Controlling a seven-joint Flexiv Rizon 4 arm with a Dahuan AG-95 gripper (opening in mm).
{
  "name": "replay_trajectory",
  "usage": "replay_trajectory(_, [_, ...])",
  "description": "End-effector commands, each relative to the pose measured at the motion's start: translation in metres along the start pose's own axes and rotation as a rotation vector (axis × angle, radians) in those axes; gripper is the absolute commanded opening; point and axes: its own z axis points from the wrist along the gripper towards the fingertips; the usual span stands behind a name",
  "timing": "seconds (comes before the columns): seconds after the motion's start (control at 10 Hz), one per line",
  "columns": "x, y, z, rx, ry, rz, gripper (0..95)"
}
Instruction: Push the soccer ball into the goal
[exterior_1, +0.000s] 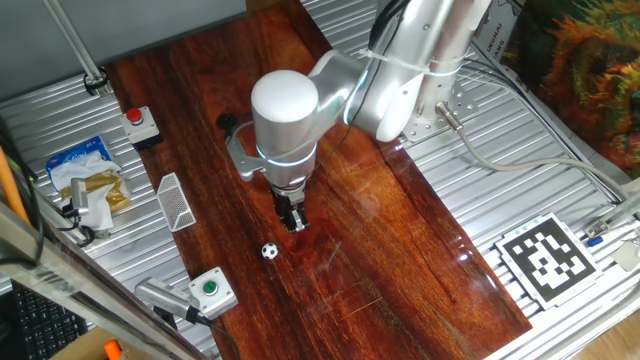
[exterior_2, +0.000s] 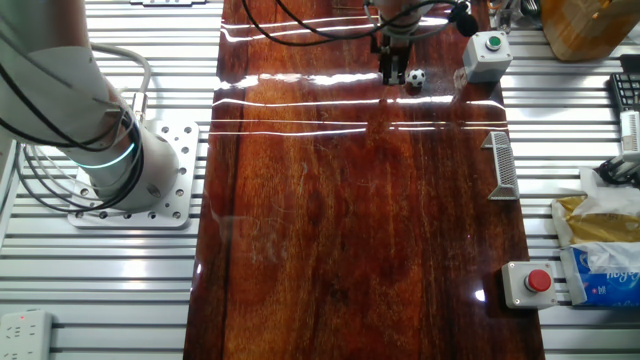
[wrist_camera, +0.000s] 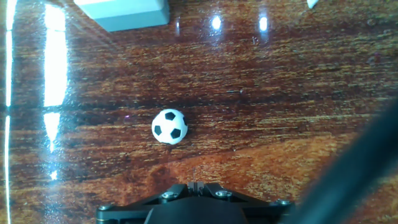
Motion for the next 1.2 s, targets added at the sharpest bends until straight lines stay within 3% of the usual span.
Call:
replay_trajectory(0.1, [0.0005,-0.0008,-0.0009,-0.003,0.007,-0.031,0.0])
replay_trajectory(0.4, [0.0005,-0.0008,-0.0009,-0.002,0.047,-0.061,0.0])
replay_trajectory(0.7, [0.0005,-0.0008,-0.0009,0.01,0.117,0.166,0.0])
replay_trajectory(0.8, [0.0005,-0.0008,-0.0009,0.012,0.126,0.224,0.0])
replay_trajectory(0.9, [0.0005,-0.0008,-0.0009,0.035,0.124,0.224,0.0])
replay_trajectory(1.2, [0.0005,-0.0008,-0.0009,0.026,0.115,0.224,0.0])
